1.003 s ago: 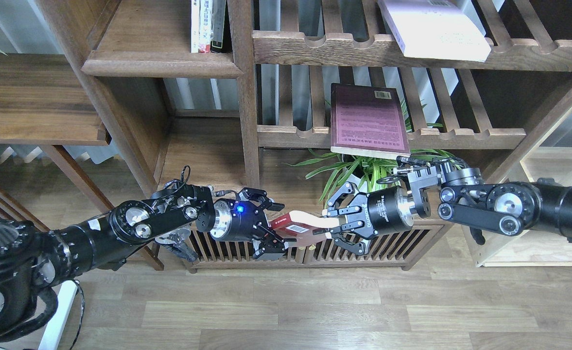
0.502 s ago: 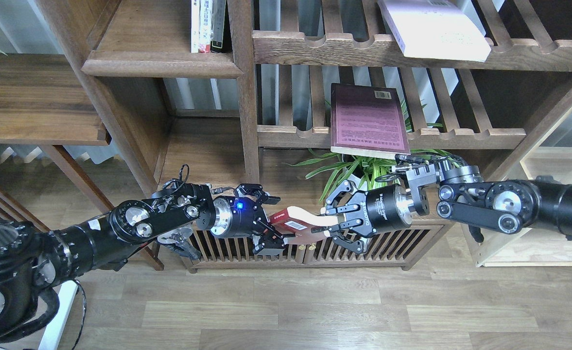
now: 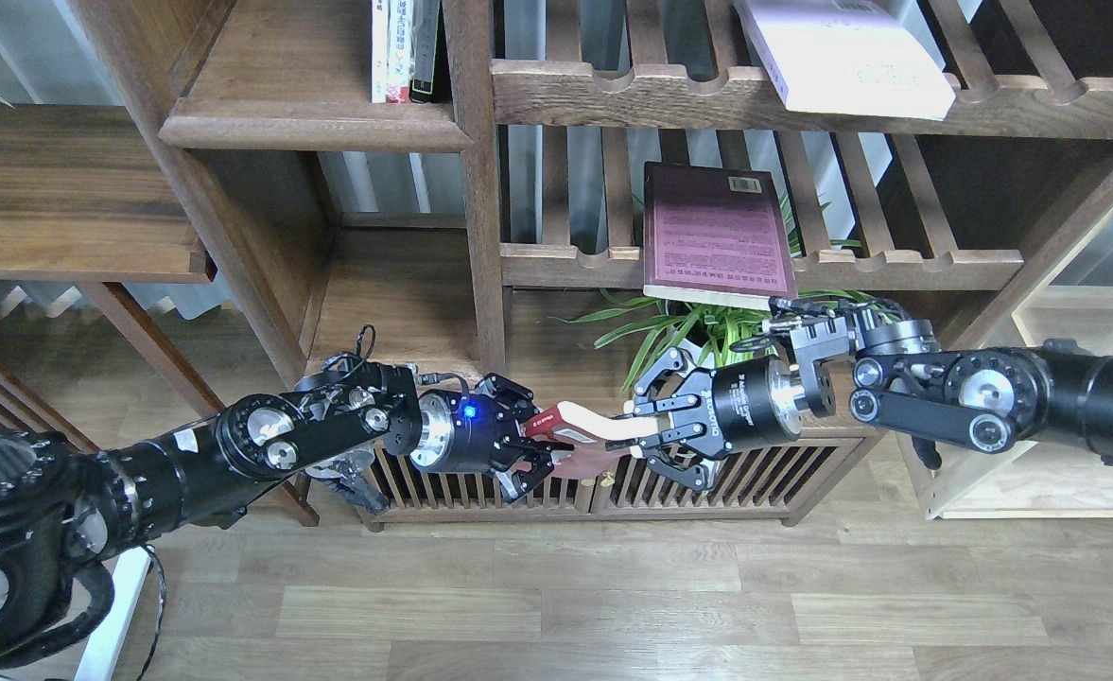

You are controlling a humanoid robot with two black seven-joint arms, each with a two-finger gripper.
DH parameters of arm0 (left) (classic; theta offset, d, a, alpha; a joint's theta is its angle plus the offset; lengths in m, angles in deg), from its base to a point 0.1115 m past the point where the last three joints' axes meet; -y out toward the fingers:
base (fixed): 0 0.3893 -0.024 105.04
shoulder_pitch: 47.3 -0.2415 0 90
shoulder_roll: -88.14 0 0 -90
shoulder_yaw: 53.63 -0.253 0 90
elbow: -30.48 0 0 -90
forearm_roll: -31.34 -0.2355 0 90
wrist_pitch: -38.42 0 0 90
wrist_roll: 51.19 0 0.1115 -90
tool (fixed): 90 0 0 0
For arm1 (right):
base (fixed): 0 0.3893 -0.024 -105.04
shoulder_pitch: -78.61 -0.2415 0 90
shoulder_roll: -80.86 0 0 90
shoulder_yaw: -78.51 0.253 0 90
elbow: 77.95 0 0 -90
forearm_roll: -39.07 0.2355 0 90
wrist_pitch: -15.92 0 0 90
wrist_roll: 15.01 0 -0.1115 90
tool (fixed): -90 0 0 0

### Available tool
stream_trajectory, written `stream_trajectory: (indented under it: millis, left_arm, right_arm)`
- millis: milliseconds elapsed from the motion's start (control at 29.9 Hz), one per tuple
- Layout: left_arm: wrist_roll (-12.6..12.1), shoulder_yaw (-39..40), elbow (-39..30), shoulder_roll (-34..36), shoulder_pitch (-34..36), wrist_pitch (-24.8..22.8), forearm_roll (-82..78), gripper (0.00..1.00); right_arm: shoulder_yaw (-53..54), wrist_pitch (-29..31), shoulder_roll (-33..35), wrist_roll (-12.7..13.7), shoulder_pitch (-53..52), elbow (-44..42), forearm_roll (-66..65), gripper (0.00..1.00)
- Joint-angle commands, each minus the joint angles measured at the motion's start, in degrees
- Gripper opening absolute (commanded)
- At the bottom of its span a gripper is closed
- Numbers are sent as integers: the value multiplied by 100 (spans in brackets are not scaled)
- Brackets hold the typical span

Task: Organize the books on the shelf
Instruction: 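Lift the red book with the left gripper and release the right gripper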

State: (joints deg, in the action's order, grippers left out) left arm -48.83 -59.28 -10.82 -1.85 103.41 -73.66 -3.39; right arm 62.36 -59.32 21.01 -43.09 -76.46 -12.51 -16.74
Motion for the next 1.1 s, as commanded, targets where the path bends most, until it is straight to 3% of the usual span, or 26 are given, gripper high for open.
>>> stream_trajectory:
  millis: [0, 134, 201, 301, 334, 368, 669, 1070]
  left_arm:
    - [-51, 55, -53, -2, 2, 2, 45, 0]
    - [-51, 72, -62, -2, 11, -7, 107, 0]
    - [-51, 72, -53, -2, 11, 1, 107, 0]
    - [-69, 64, -62, -2, 11, 2, 107, 0]
    - [-69, 72, -62, -2, 11, 2, 106, 0]
    - [-78, 64, -62, -2, 11, 2, 115, 0]
    - [-209, 99, -62, -2, -24, -33, 212, 0]
    - [-227, 661, -299, -2, -59, -34, 212, 0]
  right_arm:
    - [-20, 0, 25, 8, -15, 4, 0, 3]
    - [-3, 87, 34, 8, -67, -4, 9, 4]
    - [67, 280, 34, 8, -103, -4, 44, 15]
    - [94, 404, 43, 8, -146, -4, 280, 42]
    - [94, 448, 43, 8, -155, -13, 342, 56]
    - [103, 535, 43, 8, -173, -13, 421, 97]
    - [120, 1323, 578, 8, -147, -618, 791, 100]
    - [182, 1323, 2054, 8, 424, -1384, 888, 100]
